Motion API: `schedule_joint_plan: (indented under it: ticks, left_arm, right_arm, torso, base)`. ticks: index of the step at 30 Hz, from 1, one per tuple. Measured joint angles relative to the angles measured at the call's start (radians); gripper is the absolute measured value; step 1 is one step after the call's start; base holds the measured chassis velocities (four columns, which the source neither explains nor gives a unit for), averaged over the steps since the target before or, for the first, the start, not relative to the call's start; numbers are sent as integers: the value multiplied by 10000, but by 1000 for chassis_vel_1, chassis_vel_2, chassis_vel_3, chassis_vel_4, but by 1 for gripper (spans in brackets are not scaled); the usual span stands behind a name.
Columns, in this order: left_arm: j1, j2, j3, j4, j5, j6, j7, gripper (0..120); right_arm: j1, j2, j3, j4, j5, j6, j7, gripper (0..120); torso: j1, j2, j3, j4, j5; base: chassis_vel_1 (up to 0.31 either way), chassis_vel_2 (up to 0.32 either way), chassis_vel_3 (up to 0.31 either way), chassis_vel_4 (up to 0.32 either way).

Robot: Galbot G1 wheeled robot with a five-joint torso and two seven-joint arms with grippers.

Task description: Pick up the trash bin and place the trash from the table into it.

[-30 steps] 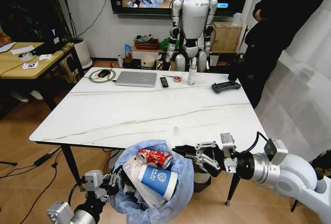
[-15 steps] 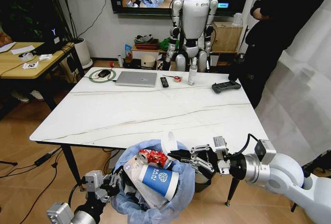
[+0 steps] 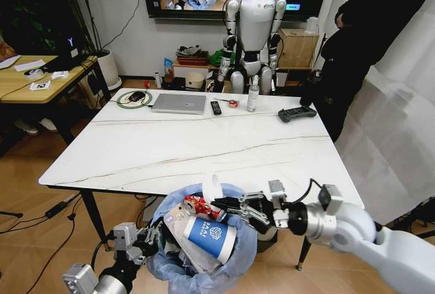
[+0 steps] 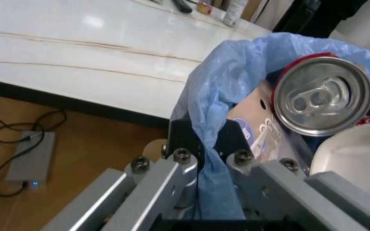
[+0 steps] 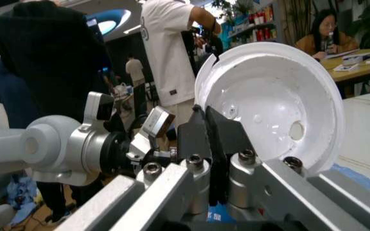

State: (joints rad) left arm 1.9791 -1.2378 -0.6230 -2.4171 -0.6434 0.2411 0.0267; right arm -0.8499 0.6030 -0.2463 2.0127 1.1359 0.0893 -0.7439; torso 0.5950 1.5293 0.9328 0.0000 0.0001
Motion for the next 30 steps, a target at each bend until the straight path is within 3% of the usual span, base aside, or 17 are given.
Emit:
schedule_joint_plan:
  ticks: [15, 30]
  left_arm:
    - [-75, -97, -68, 71, -70, 46, -6, 0]
    - [-5, -114, -93, -26, 1, 67, -40, 0]
  right_arm:
    - [2135, 1045, -2317, -431, 204, 83, -349, 0]
    - [2641, 1662, -3313, -641, -159, 105, 39, 0]
  torso:
    - [0, 0, 0, 0, -2]
    - [-2, 0, 0, -1, -2]
  base:
    - [0, 0, 0, 0]
    - [0, 0, 0, 0]
